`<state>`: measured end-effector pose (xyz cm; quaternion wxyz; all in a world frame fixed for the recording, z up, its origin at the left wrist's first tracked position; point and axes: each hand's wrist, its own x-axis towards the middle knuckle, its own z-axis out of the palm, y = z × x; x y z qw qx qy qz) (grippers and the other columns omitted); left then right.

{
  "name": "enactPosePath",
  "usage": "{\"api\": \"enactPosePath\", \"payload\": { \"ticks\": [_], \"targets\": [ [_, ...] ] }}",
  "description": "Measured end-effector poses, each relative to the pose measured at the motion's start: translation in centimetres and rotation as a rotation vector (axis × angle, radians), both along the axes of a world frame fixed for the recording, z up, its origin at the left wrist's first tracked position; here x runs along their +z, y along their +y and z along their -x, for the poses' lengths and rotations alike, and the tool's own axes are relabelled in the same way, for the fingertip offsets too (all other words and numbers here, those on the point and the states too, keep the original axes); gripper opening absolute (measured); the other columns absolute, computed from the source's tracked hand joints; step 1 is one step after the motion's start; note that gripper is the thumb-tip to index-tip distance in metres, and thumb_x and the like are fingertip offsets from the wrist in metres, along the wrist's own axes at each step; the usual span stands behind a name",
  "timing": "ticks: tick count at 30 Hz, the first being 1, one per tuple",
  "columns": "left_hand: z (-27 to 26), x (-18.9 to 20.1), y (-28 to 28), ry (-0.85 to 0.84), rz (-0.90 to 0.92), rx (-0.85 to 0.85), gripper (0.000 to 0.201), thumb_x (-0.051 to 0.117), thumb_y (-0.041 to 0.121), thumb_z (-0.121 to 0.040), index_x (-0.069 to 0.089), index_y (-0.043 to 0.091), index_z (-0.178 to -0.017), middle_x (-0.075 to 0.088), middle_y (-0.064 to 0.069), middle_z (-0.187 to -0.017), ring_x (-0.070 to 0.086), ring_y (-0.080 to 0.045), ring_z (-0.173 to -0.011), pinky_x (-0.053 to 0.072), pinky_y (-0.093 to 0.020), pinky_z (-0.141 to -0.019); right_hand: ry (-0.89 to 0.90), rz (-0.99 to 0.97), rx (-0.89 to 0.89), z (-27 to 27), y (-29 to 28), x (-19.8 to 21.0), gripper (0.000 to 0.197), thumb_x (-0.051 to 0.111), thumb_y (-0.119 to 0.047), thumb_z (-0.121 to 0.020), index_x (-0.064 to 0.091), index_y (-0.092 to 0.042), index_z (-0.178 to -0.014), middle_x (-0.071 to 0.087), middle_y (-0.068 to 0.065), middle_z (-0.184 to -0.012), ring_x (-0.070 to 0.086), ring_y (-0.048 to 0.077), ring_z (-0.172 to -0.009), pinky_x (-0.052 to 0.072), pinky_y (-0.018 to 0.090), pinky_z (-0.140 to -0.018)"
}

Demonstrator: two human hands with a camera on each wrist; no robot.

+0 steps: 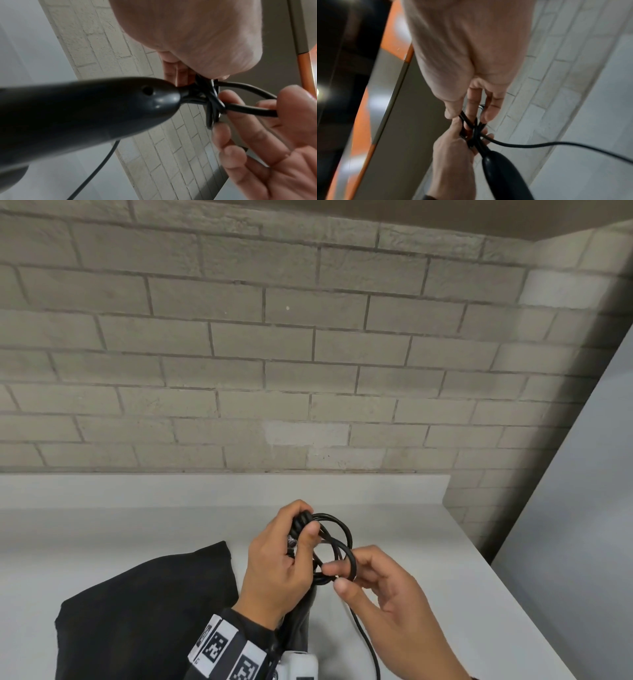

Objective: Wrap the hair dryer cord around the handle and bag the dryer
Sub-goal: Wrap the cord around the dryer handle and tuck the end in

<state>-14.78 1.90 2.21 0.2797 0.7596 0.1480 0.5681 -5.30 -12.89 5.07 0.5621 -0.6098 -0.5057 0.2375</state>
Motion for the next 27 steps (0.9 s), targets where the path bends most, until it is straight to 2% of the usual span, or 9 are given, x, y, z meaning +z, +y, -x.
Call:
{"api": "enactPosePath", "payload": {
  "ticks": [3,6,9,11,13,18,22,24,27],
  "targets": [
    [-0.2,0.0,-0.1,0.004,-0.017,-0.003,0.024,0.049,0.035,-0.098,0.060,0.014,-0.103,0.064,0.009,-0.069,0.066,-0.004,-0.065,0.052,-0.028,-0.060,-0.050,-0.021,-0.054,0.4,-0.3,0.1,0.009,0.062,-0.035,-0.086,0.062,-0.035,-0.095,0.076,-0.012,-0.094,0.069,0.011,-0.096,0.049,0.031,-0.091],
    [-0.1,0.1,0.2,-0.005,-0.015,0.033,0.030,0.047,0.038,-0.099,0.062,0.012,-0.099,0.063,0.008,-0.064,0.065,-0.005,-0.060,0.051,-0.028,-0.057,0.107,-0.094,-0.083,0.2,-0.8,1.1,0.012,0.063,-0.033,-0.086,0.067,-0.021,-0.085,0.075,0.005,-0.071,0.070,0.014,-0.074,0.050,0.022,-0.077],
    [0.2,0.3,0.8,-0.007,-0.057,0.055,0.038,0.042,0.044,-0.102,0.062,0.013,-0.097,0.062,0.009,-0.064,0.064,-0.004,-0.060,0.050,-0.026,-0.056,0.439,-0.009,-0.016,-0.6,-1.5,1.7,0.036,0.059,-0.041,-0.086,0.071,-0.010,-0.073,0.045,0.005,-0.038,0.054,0.024,-0.046,0.045,0.027,-0.053],
    [0.4,0.4,0.9,-0.012,-0.049,0.066,0.043,0.039,0.049,-0.102,0.063,0.013,-0.097,0.062,0.009,-0.064,0.064,-0.004,-0.060,0.050,-0.026,-0.056,0.582,0.045,0.115,-1.1,-2.1,1.5,0.043,0.061,-0.048,-0.082,0.069,-0.006,-0.072,0.032,0.001,-0.037,0.046,0.021,-0.041,0.038,0.026,-0.049],
    [0.6,0.3,1.2,-0.029,-0.010,0.098,0.045,0.038,0.052,-0.101,0.063,0.014,-0.097,0.062,0.009,-0.063,0.064,-0.005,-0.059,0.050,-0.027,-0.056,0.543,0.005,0.220,-1.5,-2.6,0.6,0.043,0.074,-0.052,-0.074,0.065,-0.010,-0.071,0.044,0.003,-0.046,0.048,0.025,-0.052,0.038,0.027,-0.055],
    [0.9,0.4,1.3,-0.025,-0.004,0.119,0.040,0.038,0.051,-0.102,0.061,0.018,-0.098,0.061,0.011,-0.066,0.062,-0.007,-0.060,0.050,-0.030,-0.057,0.604,-0.130,0.340,-2.3,-1.9,-4.1,0.022,0.081,-0.008,-0.076,0.062,-0.015,-0.082,0.068,0.022,-0.085,0.060,0.043,-0.112,0.053,0.029,-0.083],
    [0.9,0.3,1.4,-0.008,0.004,0.132,0.025,0.044,0.041,-0.100,0.059,0.022,-0.100,0.063,0.010,-0.072,0.063,-0.010,-0.064,0.050,-0.029,-0.058,0.702,-0.030,0.177,-1.2,-3.4,-5.6,0.037,0.092,-0.022,-0.061,0.060,-0.007,-0.071,0.051,0.013,-0.051,0.058,0.026,-0.049,0.051,0.033,-0.064],
    [0.8,0.2,1.5,-0.001,-0.003,0.145,0.025,0.045,0.036,-0.099,0.062,0.018,-0.098,0.062,0.009,-0.071,0.060,-0.008,-0.063,0.048,-0.024,-0.057,0.596,0.126,0.159,-2.0,-4.4,-5.3,0.032,0.086,-0.019,-0.063,0.061,0.000,-0.070,0.046,0.009,-0.049,0.040,0.013,-0.039,0.037,0.019,-0.048],
    [0.5,0.4,1.0,0.007,-0.016,0.133,0.027,0.046,0.033,-0.098,0.064,0.013,-0.096,0.059,0.008,-0.068,0.054,-0.007,-0.060,0.041,-0.013,-0.056,0.470,0.177,0.117,-3.8,-4.4,-5.0,0.031,0.077,-0.011,-0.066,0.050,0.003,-0.062,0.041,0.016,-0.052,0.034,0.014,-0.043,0.029,0.016,-0.044]
  ]
}}
